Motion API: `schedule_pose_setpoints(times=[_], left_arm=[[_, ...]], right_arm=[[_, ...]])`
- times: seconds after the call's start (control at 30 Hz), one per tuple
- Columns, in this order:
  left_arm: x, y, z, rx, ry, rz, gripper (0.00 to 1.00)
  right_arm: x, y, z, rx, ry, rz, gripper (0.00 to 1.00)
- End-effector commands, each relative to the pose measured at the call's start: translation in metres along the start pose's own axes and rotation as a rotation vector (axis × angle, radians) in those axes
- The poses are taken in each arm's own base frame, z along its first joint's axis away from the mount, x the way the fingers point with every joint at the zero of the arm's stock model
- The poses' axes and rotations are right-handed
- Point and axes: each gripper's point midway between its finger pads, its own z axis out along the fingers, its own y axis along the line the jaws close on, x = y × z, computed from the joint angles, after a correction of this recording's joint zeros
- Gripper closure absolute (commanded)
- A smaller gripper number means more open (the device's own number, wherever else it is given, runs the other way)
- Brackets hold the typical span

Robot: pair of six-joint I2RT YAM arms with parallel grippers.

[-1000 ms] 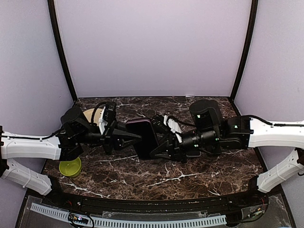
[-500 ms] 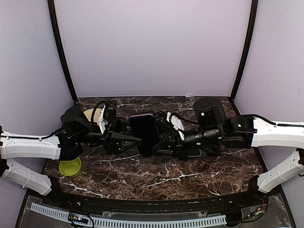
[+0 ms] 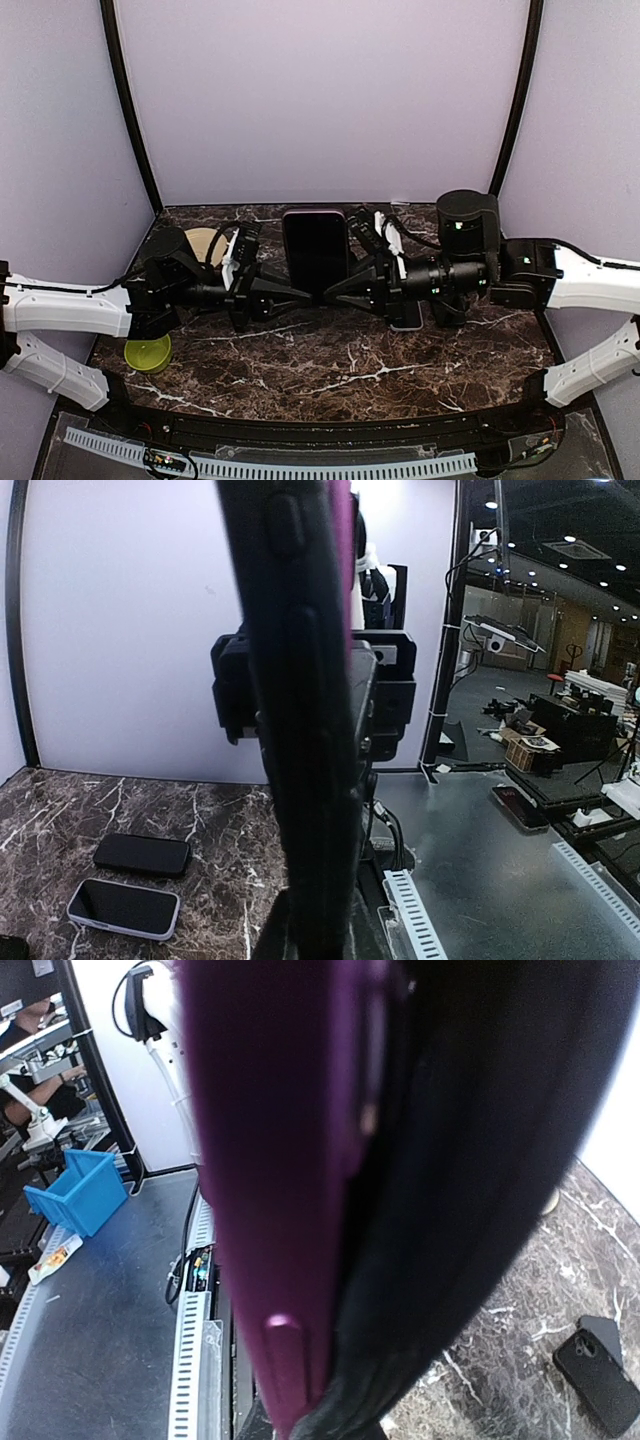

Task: Put the phone into the phone case
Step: Press the phone against the phone case.

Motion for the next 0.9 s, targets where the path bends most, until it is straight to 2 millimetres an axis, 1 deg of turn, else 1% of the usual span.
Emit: schedule_pose_setpoints(times=[0.0, 0.13, 0.17, 0.2, 0.23, 0.3, 0.33, 0.43, 0.7, 0.8, 0.87], left_arm=[[-0.014, -0.008, 0.002, 0.026, -0.024, 0.045, 1.0], [-0.014, -0.009, 0.003, 0.032, -0.024, 0.045, 1.0], [-0.013, -0.009, 0.003, 0.034, -0.023, 0.045, 1.0], [-0.013, -0.009, 0.002, 0.033, -0.024, 0.051, 1.0], [-0.013, -0.009, 0.002, 0.033, -0.023, 0.053, 1.0], [-0.014, -0.009, 0.001, 0.026, -0.025, 0.063, 1.0], [-0.014, -0.009, 0.001, 0.025, -0.026, 0.069, 1.0], [-0.012, -0.009, 0.001, 0.022, -0.022, 0.077, 1.0], [-0.001, -0.006, 0.004, 0.013, 0.025, 0.093, 1.0], [0.006, -0.003, 0.006, 0.004, 0.048, 0.097, 1.0], [0.009, -0.002, 0.007, -0.003, 0.054, 0.096, 1.0]], right_arm=[[-0.046, 0.002, -0.009, -0.004, -0.148, -0.053, 1.0], [-0.043, 0.002, -0.007, -0.01, -0.14, -0.043, 1.0], [-0.042, 0.002, -0.006, -0.013, -0.135, -0.042, 0.94], [-0.043, 0.002, -0.006, -0.012, -0.134, -0.039, 0.81], [-0.043, 0.0, -0.006, -0.003, -0.135, -0.037, 0.71], [-0.043, -0.002, -0.007, 0.013, -0.128, -0.034, 0.6], [-0.043, -0.002, -0.008, 0.017, -0.126, -0.033, 0.57], [-0.048, -0.003, -0.012, 0.022, -0.138, -0.039, 0.54], [-0.068, -0.001, -0.022, 0.025, -0.139, -0.071, 0.54], [-0.071, -0.001, -0.023, 0.024, -0.126, -0.066, 0.53], [-0.068, -0.001, -0.02, 0.02, -0.105, -0.059, 0.53]])
